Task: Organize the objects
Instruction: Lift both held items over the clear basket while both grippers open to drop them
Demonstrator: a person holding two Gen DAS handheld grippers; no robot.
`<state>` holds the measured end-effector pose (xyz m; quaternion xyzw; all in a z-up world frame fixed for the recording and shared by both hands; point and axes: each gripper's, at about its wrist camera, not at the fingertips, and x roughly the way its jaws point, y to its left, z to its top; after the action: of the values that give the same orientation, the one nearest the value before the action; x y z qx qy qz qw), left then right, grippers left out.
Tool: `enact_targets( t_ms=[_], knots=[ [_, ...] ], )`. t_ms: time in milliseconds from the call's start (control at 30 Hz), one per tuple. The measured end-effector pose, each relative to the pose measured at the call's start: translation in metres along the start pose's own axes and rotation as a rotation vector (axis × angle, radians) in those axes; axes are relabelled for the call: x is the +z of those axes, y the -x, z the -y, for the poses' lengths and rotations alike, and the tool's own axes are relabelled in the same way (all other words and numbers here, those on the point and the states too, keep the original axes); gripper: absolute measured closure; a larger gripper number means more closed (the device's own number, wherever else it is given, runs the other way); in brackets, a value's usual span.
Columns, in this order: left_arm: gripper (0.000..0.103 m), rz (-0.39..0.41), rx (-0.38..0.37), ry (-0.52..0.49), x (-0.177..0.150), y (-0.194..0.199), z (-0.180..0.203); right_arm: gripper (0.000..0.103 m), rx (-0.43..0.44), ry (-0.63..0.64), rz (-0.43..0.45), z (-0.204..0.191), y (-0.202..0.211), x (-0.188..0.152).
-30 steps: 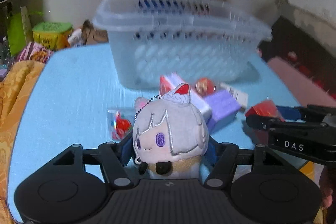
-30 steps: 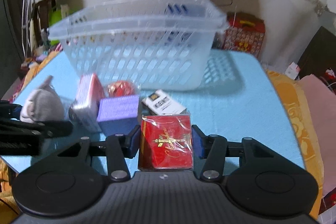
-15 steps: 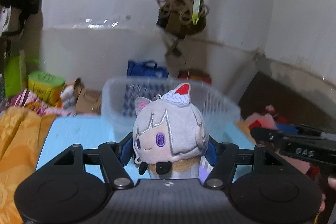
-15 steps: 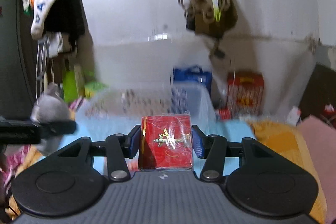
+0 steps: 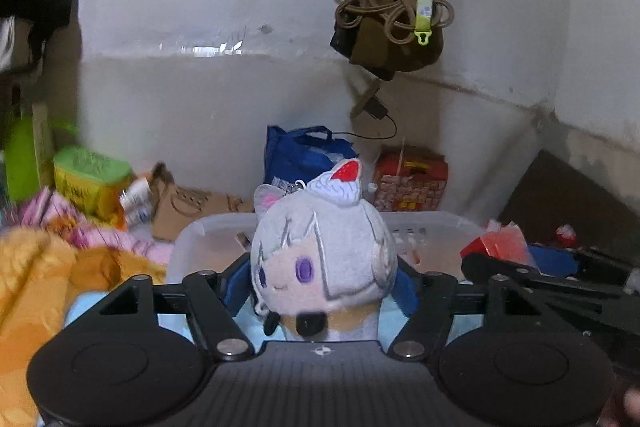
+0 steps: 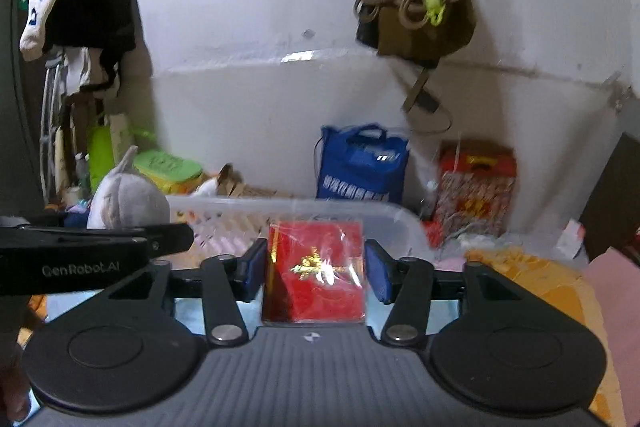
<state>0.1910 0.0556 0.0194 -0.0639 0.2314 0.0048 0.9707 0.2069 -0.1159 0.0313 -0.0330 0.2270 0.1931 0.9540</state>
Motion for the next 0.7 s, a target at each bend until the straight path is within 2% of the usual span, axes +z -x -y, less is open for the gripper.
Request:
enact_targets(
  t_ms=[67,100,133,200,300,400,600,700],
  knots=[
    [0.0,0.063,0.122,-0.059,-0.005,0.006,0.004,0.004,-0.022,-0.034,0.064,0.002,0.015,-0.004],
    [0.0,0.099,0.151,-0.071,-0.007,0.011,0.004,0.0,-0.032,-0.044,0.105,0.003,0.027,-0.007],
    [0.0,0.134,0.156,-0.071,-0.008,0.017,0.002,0.0,-0.045,-0.05,0.156,0.003,0.039,-0.01],
    [0.0,0.175,0.146,-0.029,-0.008,0.03,-0.006,0.0,-0.048,-0.052,0.192,0.004,0.052,-0.012],
    [0.0,0.142,0.094,0.003,-0.011,0.045,-0.012,0.0,-0.059,-0.065,0.206,0.004,0.067,-0.021],
    [0.0,0.151,0.056,-0.012,-0.032,0.066,-0.011,0.0,-0.055,-0.077,0.205,0.004,0.085,-0.043],
    [0.0,0.141,0.026,-0.06,-0.076,0.09,-0.015,0.0,0.035,-0.124,0.091,-0.009,0.123,-0.108],
    [0.0,0.107,0.046,-0.075,-0.096,0.094,-0.027,0.0,0.076,-0.047,0.01,-0.028,0.13,-0.129]
  ],
)
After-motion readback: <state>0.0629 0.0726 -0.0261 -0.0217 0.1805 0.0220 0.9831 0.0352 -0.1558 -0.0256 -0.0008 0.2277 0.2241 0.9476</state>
